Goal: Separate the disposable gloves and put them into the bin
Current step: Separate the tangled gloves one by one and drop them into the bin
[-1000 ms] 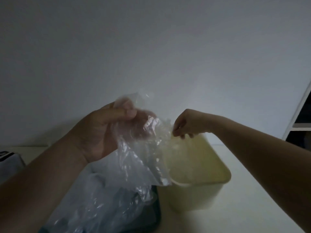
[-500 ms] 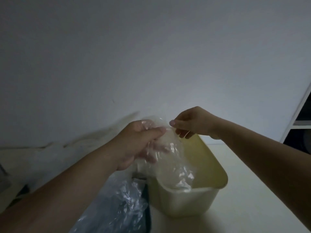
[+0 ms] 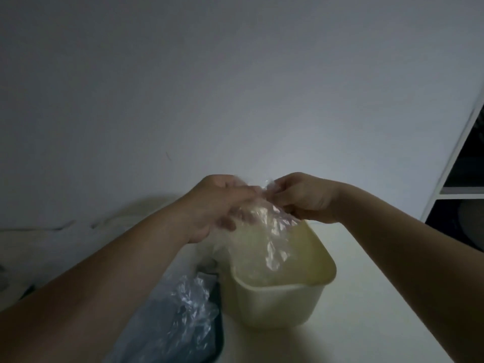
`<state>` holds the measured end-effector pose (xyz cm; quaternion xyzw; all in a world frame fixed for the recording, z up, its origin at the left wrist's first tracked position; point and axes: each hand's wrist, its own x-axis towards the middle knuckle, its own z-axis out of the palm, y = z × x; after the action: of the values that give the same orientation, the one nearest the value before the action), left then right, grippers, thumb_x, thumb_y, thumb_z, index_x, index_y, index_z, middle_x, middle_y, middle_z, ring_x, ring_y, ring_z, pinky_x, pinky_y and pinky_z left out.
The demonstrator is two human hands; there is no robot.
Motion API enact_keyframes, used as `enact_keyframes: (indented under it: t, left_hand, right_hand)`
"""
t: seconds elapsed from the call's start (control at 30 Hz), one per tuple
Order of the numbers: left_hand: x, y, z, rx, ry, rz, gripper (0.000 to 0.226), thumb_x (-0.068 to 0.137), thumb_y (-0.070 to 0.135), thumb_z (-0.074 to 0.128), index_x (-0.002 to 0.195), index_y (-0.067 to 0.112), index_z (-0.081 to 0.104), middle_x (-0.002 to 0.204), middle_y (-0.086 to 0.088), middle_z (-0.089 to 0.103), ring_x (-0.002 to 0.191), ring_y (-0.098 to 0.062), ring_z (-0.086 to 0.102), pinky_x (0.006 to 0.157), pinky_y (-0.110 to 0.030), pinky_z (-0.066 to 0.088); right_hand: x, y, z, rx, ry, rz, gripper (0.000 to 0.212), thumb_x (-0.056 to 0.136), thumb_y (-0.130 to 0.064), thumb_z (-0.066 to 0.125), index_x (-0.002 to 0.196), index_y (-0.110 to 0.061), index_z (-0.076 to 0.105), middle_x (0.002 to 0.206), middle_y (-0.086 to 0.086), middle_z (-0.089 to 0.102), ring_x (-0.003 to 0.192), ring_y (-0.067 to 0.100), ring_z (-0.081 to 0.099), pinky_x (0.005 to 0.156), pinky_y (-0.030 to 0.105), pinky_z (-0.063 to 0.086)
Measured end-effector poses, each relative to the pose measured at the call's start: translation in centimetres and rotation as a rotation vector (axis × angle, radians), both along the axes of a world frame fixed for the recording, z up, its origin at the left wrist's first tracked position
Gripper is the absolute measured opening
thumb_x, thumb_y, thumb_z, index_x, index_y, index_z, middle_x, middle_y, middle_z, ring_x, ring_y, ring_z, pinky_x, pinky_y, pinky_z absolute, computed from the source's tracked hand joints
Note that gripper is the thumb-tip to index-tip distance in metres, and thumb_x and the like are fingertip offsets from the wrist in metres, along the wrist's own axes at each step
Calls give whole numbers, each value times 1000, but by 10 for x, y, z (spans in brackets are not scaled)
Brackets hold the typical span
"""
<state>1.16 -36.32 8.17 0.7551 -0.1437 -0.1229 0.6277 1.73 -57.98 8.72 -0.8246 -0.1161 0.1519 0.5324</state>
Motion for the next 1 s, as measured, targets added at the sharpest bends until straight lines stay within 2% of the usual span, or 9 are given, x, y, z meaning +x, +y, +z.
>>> enact_keyframes:
  t: [0.07, 0.17, 0.33, 0.43, 0.5, 0.6, 0.77, 0.9, 1.0]
  left_hand:
    - [-2, 12, -2, 13, 54, 39, 34, 88, 38, 81, 104, 9, 74, 85, -6, 76, 70, -19, 67, 57, -28, 48]
    - [-8, 32, -8, -48, 155, -54, 27, 82, 28, 83, 101, 12, 73, 94, -7, 74, 70, -16, 62, 55, -26, 47]
    - [1, 41, -4, -392, 139, 52, 17, 96, 6, 67, 81, 13, 66, 98, -13, 77, 84, -22, 73, 80, -39, 61]
    - [4, 39, 12, -516, 132, 14, 21, 99, 3, 57, 82, 15, 59, 95, -13, 78, 79, -22, 76, 75, -35, 64]
    - [2, 41, 20, -552, 161, -60, 26, 95, 0, 54, 77, 18, 55, 100, -12, 79, 75, -22, 77, 66, -31, 64]
    - [2, 40, 25, -382, 168, -159, 21, 77, 0, 61, 78, 19, 53, 104, -10, 79, 68, -18, 75, 60, -25, 57]
    - [23, 18, 19, -99, 84, -205, 30, 97, -8, 54, 82, 18, 53, 99, -8, 79, 65, -12, 65, 50, -22, 50]
    - [50, 1, 1, 266, -109, -291, 13, 96, 1, 69, 101, 11, 63, 110, -8, 80, 80, -18, 70, 68, -36, 51]
    - [61, -14, -13, 430, -261, -196, 14, 88, 5, 80, 95, 9, 69, 95, -6, 80, 74, -15, 71, 67, -38, 50]
  right_hand:
    - [-2, 5, -3, 9, -59, -88, 21, 93, -18, 74, 90, 2, 67, 74, 15, 56, 64, 29, 53, 62, 37, 48]
    - [-6, 17, -10, 216, -127, -367, 15, 101, -17, 65, 90, -9, 57, 59, 5, 50, 47, 20, 45, 45, 27, 40]
    - [-24, 13, -12, 337, -82, -435, 13, 100, -14, 63, 96, -3, 58, 63, 14, 49, 46, 23, 45, 49, 32, 43]
    - [-34, -5, -10, 174, -123, -551, 23, 97, -17, 70, 100, 5, 63, 60, 12, 59, 42, 20, 46, 46, 28, 38]
    - [-36, -19, -8, 36, -239, -736, 27, 94, -19, 73, 116, -7, 65, 80, 12, 70, 50, 17, 52, 50, 26, 39]
    - [-41, -30, 3, -36, -478, -877, 37, 93, -21, 68, 129, -18, 61, 92, 6, 69, 68, 18, 62, 58, 27, 43]
    - [-54, -7, 27, -77, -664, -520, 26, 94, -24, 67, 120, -26, 69, 87, 0, 74, 78, 19, 73, 60, 28, 50]
    - [-58, 12, 42, -197, -561, -328, 26, 93, -27, 71, 119, -30, 70, 96, -6, 74, 84, 13, 72, 70, 34, 59]
    - [-61, 24, 37, -635, -328, -94, 24, 97, -30, 64, 119, -26, 74, 119, -7, 72, 106, 15, 69, 93, 35, 57]
